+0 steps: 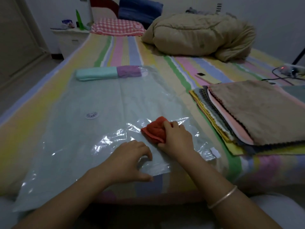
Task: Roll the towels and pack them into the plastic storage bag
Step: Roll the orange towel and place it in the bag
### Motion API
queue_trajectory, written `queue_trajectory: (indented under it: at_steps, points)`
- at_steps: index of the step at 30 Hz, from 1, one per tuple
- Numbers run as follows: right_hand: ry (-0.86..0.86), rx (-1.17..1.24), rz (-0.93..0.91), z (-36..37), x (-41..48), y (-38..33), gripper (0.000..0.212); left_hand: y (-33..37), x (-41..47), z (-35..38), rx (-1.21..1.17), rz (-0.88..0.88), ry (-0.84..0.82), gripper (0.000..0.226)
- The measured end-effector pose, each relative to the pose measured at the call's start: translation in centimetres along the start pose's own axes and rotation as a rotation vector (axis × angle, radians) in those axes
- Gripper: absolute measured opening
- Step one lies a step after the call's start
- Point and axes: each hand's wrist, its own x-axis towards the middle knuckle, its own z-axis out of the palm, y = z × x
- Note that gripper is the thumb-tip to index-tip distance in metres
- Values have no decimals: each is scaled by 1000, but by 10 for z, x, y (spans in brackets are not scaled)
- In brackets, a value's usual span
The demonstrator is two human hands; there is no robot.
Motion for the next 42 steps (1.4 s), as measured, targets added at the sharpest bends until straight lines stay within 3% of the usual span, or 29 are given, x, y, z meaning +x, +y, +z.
queue_trajectory:
  at_steps: [3, 6, 8, 10, 12, 14, 16, 18, 22, 26, 29, 33, 35, 37, 39, 42]
  points:
    - [29, 157, 17, -4, -3, 8, 57, -1, -2, 1, -38, 11, 35, 57]
    - [37, 581, 118, -16, -13, 19, 35, -8, -3, -1, -229, -5, 41, 53]
    - [99, 863, 101, -23, -29, 21, 32, -12, -4, -1, -373, -28, 65, 34]
    - [261, 968, -55, -31, -49, 20, 37, -14, -5, -2, -489, -80, 90, 14]
    - [431, 917, -291, -34, -72, 18, 40, -15, -4, -3, -566, -147, 106, 9]
    - [508, 736, -494, -27, -92, 18, 43, -14, -3, -5, -646, -178, 97, 25]
    - [489, 526, -615, -10, -102, 24, 44, -14, -2, -9, -742, -209, 122, 34]
    - [424, 374, -627, 9, -103, 35, 47, -12, -1, -14, -790, -247, 181, 24]
    - [190, 340, -445, 18, -102, 41, 54, 1, 1, -30, -835, -248, 271, 13]
    - [63, 430, -270, -10, -94, 16, 45, 11, 1, -57, -789, -144, 298, 14]
    - [70, 551, -140, -25, -75, -10, 39, 19, 2, -76, -725, -65, 294, 21]
    - [24, 532, 3, -19, -5, -37, 46, 26, 4, -98, -727, -17, 326, 19]
    - [38, 606, 3, -11, 34, -43, 39, 25, 7, -107, -772, -8, 326, 19]
    - [16, 717, 118, -2, 71, -45, 29, 21, 11, -113, -845, -32, 310, 20]
    - [68, 647, 255, 13, 105, -47, 20, 15, 14, -117, -890, -67, 257, 17]
    - [261, 435, 478, 33, 152, -42, 55, -5, 26, -130, -836, -120, 100, 19]
